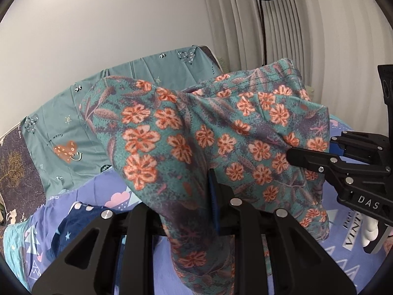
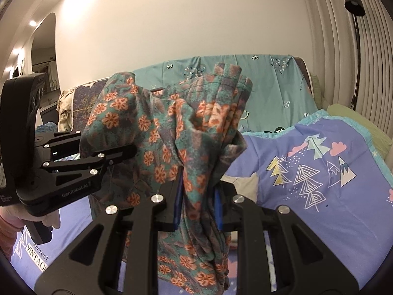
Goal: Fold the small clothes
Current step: 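Lift the folded shirt with both tools toward the clothes stack, then lower the shirt onto the folded clothes stack and open both tools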
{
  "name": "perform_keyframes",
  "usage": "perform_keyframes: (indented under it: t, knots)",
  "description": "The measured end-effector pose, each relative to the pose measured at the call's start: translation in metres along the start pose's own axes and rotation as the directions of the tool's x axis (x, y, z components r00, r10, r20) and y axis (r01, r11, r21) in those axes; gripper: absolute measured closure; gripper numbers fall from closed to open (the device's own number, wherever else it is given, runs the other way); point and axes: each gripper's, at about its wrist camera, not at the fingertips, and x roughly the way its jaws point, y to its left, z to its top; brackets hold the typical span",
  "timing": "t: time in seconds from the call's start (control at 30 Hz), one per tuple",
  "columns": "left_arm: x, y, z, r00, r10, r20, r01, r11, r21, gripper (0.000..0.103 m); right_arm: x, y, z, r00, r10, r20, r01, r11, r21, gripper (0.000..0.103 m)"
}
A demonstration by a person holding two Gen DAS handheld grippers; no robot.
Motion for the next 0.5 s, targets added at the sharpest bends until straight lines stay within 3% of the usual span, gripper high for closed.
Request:
perform_keyframes:
  t: [0.17,0.23,0.27,0.3,0.33,0.37,0.43,0.5]
  knots:
    - [0.044,0.005,0.016,0.999,0.038,-0.005,-0.038,0.999,0.011,0.077,0.048,-0.019,0.011,0.999,-0.047,-0.02,0.047,0.999,0.019,0.082]
    - [0.07,0.011,0.019,0.996,0.09,-0.009,-0.09,0.996,0.0,0.067,0.073,-0.031,0.016,0.998,-0.049,-0.032,0.05,0.998,0.031,0.077]
    - [0.081,0.011,0.017,0.99,0.141,-0.019,-0.141,0.99,0.0,0.049,0.093,-0.04,0.017,0.997,-0.063,-0.051,0.065,0.997,0.039,0.066]
    - [0.097,0.014,0.009,0.969,0.243,-0.045,-0.243,0.97,0.009,0.034,0.109,-0.047,0.016,0.992,-0.095,-0.084,0.1,0.994,0.047,0.059]
    - [0.107,0.015,0.001,0.955,0.29,-0.065,-0.29,0.957,0.016,0.034,0.122,-0.055,0.011,0.983,-0.139,-0.12,0.147,0.988,0.057,0.059]
    - [0.115,0.018,-0.009,0.953,0.289,-0.089,-0.289,0.957,0.015,0.034,0.132,-0.066,0.001,0.971,-0.172,-0.163,0.189,0.978,0.093,0.062]
    - [0.125,0.022,-0.035,0.967,0.212,-0.141,-0.216,0.976,-0.016,0.034,0.135,-0.076,-0.023,0.974,-0.103,-0.201,0.139,0.975,0.174,0.064]
    - [0.13,0.017,-0.061,0.97,0.174,-0.171,-0.176,0.984,0.005,0.033,0.136,-0.074,-0.045,0.971,-0.069,-0.23,0.11,0.979,0.174,0.066]
